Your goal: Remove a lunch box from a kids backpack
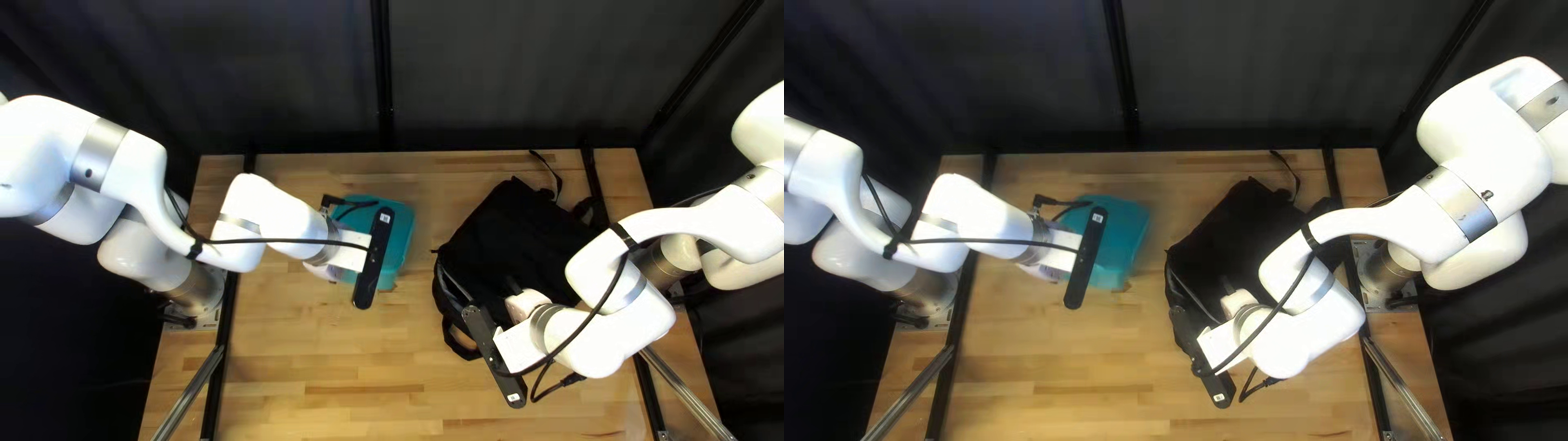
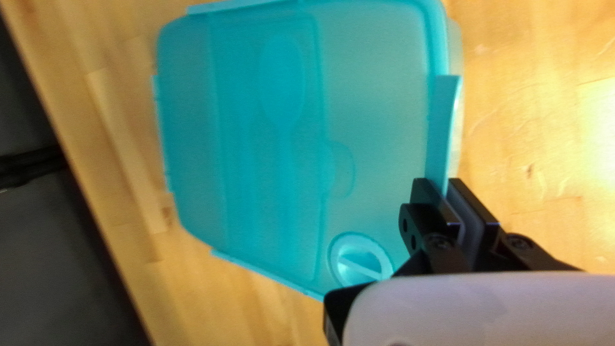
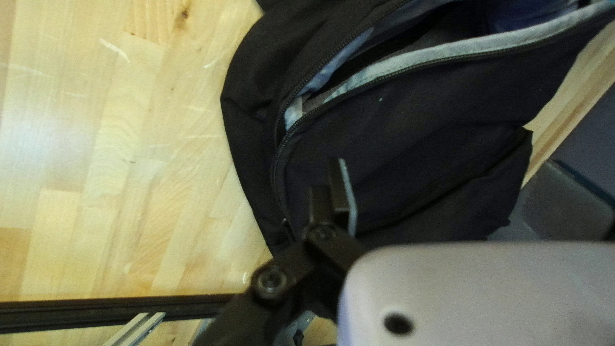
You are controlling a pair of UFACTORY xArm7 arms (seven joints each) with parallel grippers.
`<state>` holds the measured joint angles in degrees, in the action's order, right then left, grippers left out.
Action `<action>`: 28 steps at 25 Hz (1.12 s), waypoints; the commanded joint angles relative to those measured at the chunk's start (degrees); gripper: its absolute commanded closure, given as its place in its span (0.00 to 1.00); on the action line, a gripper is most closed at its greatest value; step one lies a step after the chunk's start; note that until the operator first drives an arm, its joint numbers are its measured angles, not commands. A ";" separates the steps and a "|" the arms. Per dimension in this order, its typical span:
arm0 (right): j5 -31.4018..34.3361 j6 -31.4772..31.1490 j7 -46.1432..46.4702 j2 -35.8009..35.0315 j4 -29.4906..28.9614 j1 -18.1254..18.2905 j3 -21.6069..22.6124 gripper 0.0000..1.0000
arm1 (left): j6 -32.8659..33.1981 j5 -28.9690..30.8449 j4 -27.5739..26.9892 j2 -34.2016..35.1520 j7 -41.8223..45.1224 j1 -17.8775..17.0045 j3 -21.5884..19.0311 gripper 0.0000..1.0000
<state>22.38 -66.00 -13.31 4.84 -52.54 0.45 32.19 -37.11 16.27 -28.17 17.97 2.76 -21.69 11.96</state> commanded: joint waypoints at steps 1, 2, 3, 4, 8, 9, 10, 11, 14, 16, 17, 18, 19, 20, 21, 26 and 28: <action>0.36 -0.10 -0.20 -0.12 -0.17 -0.10 0.17 0.00 | 2.16 -2.55 0.40 -1.39 -0.87 -1.78 0.05 1.00; 0.47 -0.07 -0.27 -0.21 -0.14 -0.12 0.21 0.00 | 2.46 -2.90 0.42 -1.60 -0.96 -2.01 0.04 1.00; 0.48 -0.07 -0.26 -0.21 -0.11 -0.16 0.25 0.00 | 2.84 -3.64 0.38 -1.89 -1.37 -2.51 0.08 1.00; 0.47 -0.14 -0.32 -0.17 -0.07 -0.22 0.31 0.00 | 3.02 -4.13 0.53 -1.87 -1.75 -2.81 0.17 1.00; 0.52 -0.37 -0.44 -0.21 -0.20 -0.32 0.44 0.00 | 3.72 -6.03 1.24 -1.91 -2.78 -4.01 0.31 1.00; 0.63 -0.43 -0.49 -0.40 -0.36 -0.31 0.46 0.00 | 4.22 -6.61 1.47 -2.14 -3.13 -4.37 0.40 1.00; 0.69 -0.43 -0.51 -0.51 -0.43 -0.30 0.47 0.00 | 4.58 -7.08 1.54 -2.41 -3.47 -4.63 0.51 1.00; 0.74 -0.32 -0.50 -0.58 -0.42 -0.29 0.46 0.00 | 5.30 -8.07 1.70 -2.98 -4.37 -5.12 0.84 0.99; 0.75 -0.30 -0.50 -0.58 -0.36 -0.29 0.45 0.00 | 7.30 -10.48 2.12 -4.54 -6.45 -6.26 1.55 0.91; 0.76 -0.32 -0.58 -0.58 -0.37 -0.32 0.49 0.00 | 8.58 -11.99 2.15 -5.65 -7.56 -6.96 1.84 0.87; 0.82 -0.35 -0.67 -0.67 -0.46 -0.34 0.52 0.00 | 8.88 -12.37 2.03 -6.01 -7.68 -7.18 1.79 0.85; 0.88 -0.33 -0.75 -0.80 -0.52 -0.34 0.55 0.00 | 9.26 -12.85 1.79 -6.49 -7.73 -7.51 1.69 0.83; 0.98 -0.35 -0.89 -0.98 -0.61 -0.35 0.58 0.00 | 9.48 -13.06 1.64 -6.76 -7.69 -7.67 1.60 0.69; 1.03 -0.32 -0.99 -1.11 -0.67 -0.36 0.61 0.00 | 9.66 -13.21 1.50 -7.02 -7.58 -7.80 1.51 0.50; 1.10 -0.27 -1.18 -1.32 -0.73 -0.40 0.68 0.00 | 10.32 -13.74 1.28 -7.62 -7.64 -8.14 1.45 0.26; 1.00 -0.13 -1.54 -1.53 -0.72 -0.49 0.78 0.00 | 7.15 -12.19 -0.04 -5.07 -5.10 -7.96 -0.13 0.00; 0.99 -0.22 -1.52 -1.48 -0.80 -0.51 0.81 0.00 | 3.39 -10.59 -1.47 -2.64 -3.43 -7.43 -1.28 0.00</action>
<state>23.39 -66.14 -14.81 3.35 -53.24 -0.04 32.97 -29.51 3.66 -28.00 12.28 -2.95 -29.78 12.29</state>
